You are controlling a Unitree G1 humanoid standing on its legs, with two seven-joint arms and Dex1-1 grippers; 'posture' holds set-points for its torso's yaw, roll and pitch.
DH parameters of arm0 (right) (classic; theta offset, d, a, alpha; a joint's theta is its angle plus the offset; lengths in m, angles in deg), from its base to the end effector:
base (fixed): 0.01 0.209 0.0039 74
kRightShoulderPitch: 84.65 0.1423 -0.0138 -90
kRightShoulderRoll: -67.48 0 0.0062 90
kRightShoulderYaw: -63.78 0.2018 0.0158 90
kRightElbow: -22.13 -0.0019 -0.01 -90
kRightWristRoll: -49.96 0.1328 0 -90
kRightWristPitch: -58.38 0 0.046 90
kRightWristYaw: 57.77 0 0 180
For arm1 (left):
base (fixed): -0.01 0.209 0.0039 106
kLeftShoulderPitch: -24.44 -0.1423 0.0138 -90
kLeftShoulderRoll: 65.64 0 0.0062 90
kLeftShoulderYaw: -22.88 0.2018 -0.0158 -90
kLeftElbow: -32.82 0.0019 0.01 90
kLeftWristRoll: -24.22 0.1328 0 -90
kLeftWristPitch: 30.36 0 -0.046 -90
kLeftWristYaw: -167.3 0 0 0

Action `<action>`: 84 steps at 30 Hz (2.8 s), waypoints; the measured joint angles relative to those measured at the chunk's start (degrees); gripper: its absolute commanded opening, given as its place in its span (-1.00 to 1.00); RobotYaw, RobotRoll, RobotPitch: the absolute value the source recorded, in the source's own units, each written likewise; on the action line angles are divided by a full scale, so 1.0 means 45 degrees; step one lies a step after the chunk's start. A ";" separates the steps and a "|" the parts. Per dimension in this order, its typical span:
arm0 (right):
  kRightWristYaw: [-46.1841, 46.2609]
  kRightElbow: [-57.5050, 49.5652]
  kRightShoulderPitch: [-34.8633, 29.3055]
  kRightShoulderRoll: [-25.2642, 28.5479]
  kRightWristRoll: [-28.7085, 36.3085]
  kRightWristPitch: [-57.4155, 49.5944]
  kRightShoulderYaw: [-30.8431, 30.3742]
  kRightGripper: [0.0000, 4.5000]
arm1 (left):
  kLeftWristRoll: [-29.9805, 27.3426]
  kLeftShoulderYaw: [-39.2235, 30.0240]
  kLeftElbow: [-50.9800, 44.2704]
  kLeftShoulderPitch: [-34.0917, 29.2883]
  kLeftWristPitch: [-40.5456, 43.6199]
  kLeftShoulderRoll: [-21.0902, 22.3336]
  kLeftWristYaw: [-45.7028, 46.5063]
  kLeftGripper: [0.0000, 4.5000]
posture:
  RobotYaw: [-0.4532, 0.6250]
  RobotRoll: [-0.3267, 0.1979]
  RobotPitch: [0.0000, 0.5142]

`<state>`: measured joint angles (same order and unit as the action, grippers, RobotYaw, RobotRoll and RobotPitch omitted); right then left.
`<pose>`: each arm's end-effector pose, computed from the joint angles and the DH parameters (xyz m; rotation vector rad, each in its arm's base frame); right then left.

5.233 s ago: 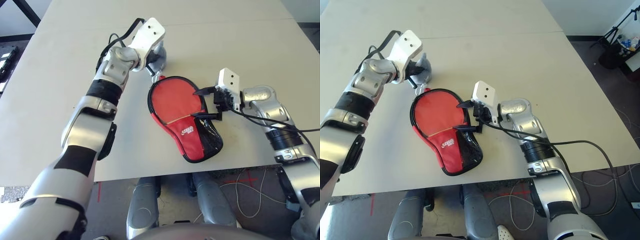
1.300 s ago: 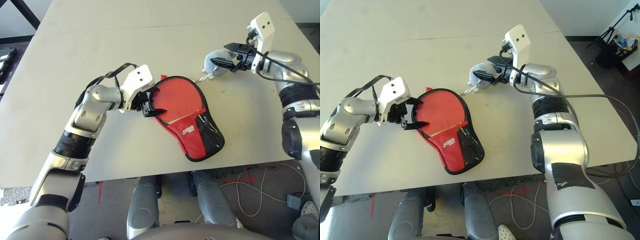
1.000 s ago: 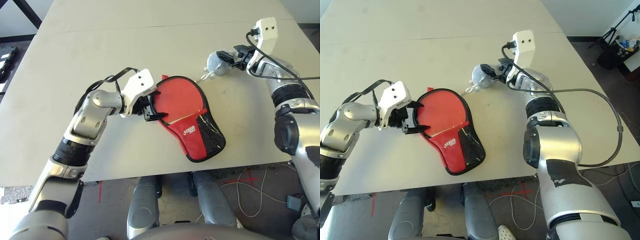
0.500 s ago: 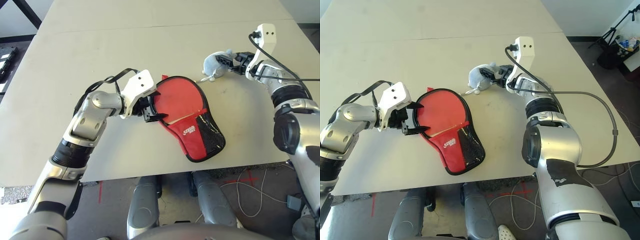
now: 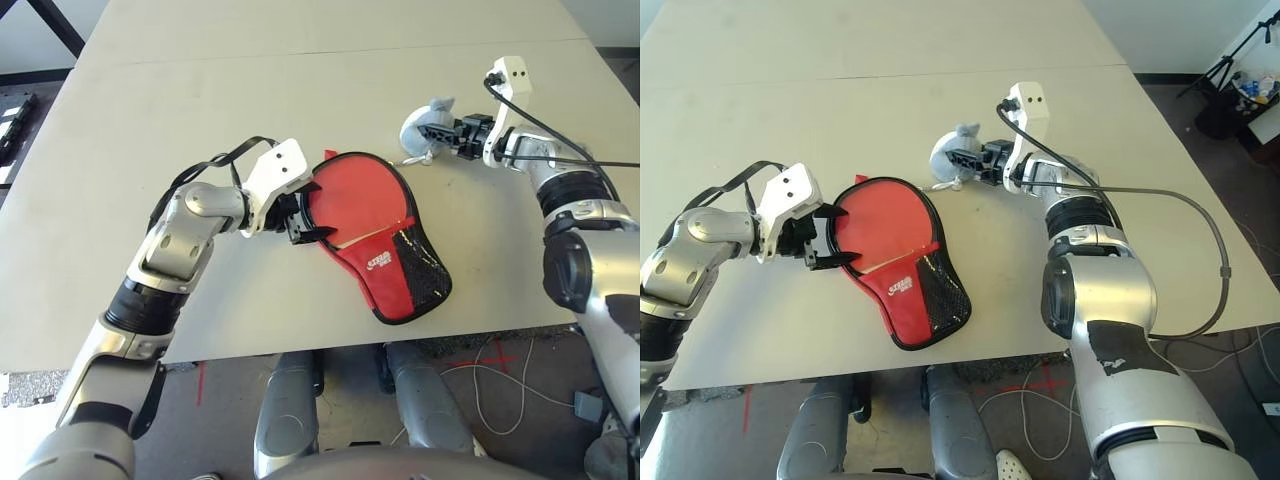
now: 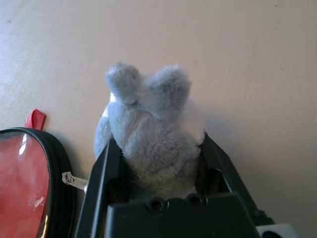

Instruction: Store the ping-pong paddle in its case and zip it.

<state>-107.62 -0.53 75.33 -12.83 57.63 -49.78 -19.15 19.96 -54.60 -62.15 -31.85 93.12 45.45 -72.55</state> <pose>0.3820 -0.2303 0.1993 0.0375 0.2284 0.6676 0.2874 0.2076 0.1731 0.6040 0.3049 -1.0500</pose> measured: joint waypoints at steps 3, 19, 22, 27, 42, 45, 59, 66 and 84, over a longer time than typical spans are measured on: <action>-0.0493 -0.0399 -0.0253 0.0230 0.0070 0.0029 0.0002 -0.71 | 0.0006 0.0123 0.0092 0.0188 0.0195 -0.0075 0.0013 1.00 | -0.13 0.25 0.17; -0.2967 -0.5251 -0.2978 0.0861 0.0749 -0.0714 -0.0260 -0.88 | 0.0589 0.1015 0.0906 0.1163 -0.0081 -0.0798 0.0131 1.00 | -0.19 0.25 0.15; -0.3233 -0.6352 -0.3521 0.1020 0.0980 -0.1191 -0.0289 -0.88 | 0.0637 0.1063 0.1097 0.1252 -0.0159 -0.0954 0.0143 1.00 | -0.19 0.25 0.16; -0.3434 -0.7537 -0.4071 0.1431 0.1309 -0.1815 -0.0291 -0.88 | 0.0807 0.1157 0.1263 0.1391 -0.0174 -0.1056 0.0091 1.00 | -0.22 0.25 0.16; -0.4680 -0.9954 -0.5539 0.2733 0.2412 -0.2881 -0.0348 -0.88 | 0.0932 0.1376 0.1772 0.1851 0.0069 -0.1442 -0.0221 1.00 | -0.23 0.25 0.18; -0.5336 -1.0623 -0.5997 0.3317 0.2814 -0.3268 -0.0437 -0.89 | 0.0930 0.1447 0.1761 0.1877 0.0091 -0.1509 -0.0236 1.00 | -0.24 0.25 0.18; -0.7891 -1.2874 -0.8236 0.5776 0.3723 -0.5095 -0.1804 -0.89 | 0.0926 0.1603 0.1830 0.2012 0.0139 -0.1788 -0.0402 1.00 | -0.25 0.25 0.18; -0.9150 -1.3937 -0.9445 0.7775 0.5094 -0.5803 -0.2755 -0.89 | 0.0927 0.1619 0.1926 0.2058 0.0140 -0.1785 -0.0431 1.00 | -0.26 0.25 0.17; -0.9318 -1.4277 -1.0324 0.9836 0.5904 -0.4280 -0.4783 -0.16 | 0.0928 0.1692 0.2298 0.2198 0.0024 -0.1963 -0.0376 1.00 | -0.27 0.25 0.16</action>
<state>-149.56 -64.78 28.87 31.43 84.20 -69.04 -40.68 24.14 -46.99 -51.80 -21.96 93.23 36.62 -74.24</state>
